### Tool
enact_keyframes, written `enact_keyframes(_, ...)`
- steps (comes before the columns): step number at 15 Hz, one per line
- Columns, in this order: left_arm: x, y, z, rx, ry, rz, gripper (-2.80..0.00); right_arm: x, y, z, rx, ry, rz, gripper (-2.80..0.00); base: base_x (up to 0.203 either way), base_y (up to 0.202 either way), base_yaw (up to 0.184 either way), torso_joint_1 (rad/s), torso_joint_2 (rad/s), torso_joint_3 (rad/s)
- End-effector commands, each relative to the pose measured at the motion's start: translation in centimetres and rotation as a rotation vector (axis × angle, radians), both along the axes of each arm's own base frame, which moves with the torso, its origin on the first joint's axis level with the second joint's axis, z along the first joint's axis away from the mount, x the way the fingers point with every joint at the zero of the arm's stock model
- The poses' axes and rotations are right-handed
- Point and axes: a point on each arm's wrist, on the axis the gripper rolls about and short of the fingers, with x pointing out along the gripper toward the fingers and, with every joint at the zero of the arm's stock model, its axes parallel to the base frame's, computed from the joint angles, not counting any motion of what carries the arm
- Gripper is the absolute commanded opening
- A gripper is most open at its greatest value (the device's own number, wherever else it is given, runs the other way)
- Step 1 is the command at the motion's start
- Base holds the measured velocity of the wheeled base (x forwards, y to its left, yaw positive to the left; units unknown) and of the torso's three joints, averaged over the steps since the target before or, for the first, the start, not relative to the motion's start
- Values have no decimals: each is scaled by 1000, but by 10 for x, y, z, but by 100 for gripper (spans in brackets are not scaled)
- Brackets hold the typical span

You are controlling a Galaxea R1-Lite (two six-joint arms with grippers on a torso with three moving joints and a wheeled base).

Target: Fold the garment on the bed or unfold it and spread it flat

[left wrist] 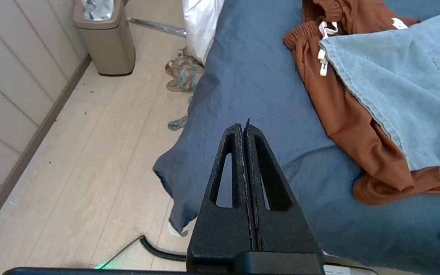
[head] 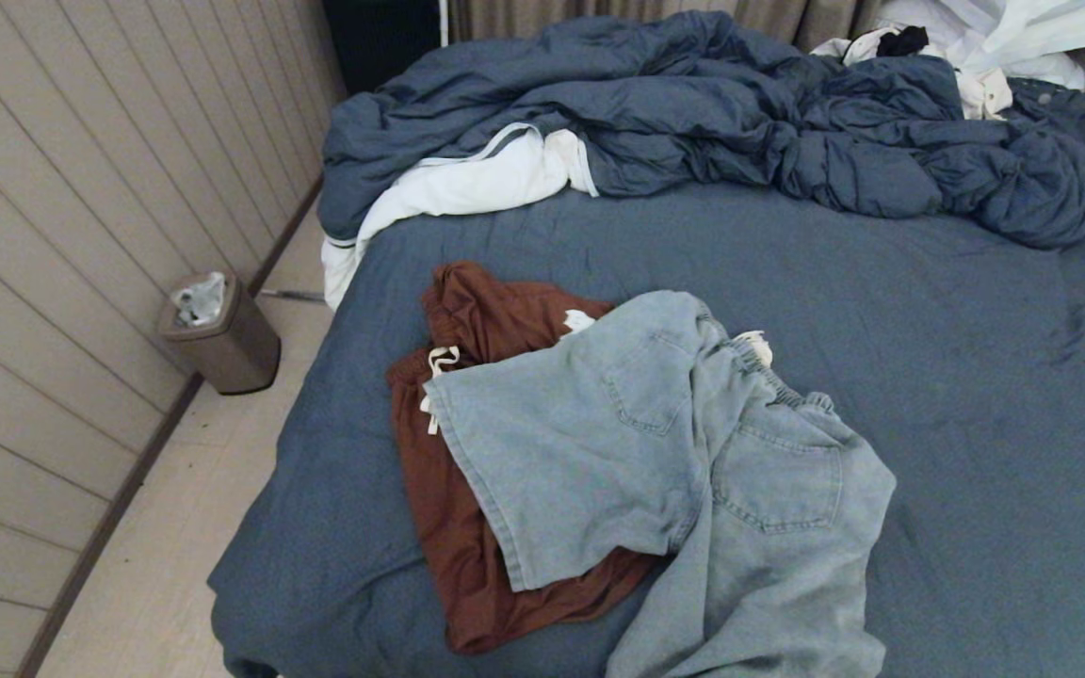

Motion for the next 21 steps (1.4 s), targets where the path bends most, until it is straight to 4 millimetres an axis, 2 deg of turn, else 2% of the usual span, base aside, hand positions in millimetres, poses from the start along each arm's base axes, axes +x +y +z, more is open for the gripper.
enact_keyframes(1, 0, 0, 0, -1, -1, 0, -280, 0, 0, 0, -1, 0, 1, -280, 0, 0, 0, 0, 0, 0)
enact_keyframes(21, 0, 0, 0, -1, -1, 0, -280, 0, 0, 0, 5, -3, 1, -280, 0, 0, 0, 0, 0, 0)
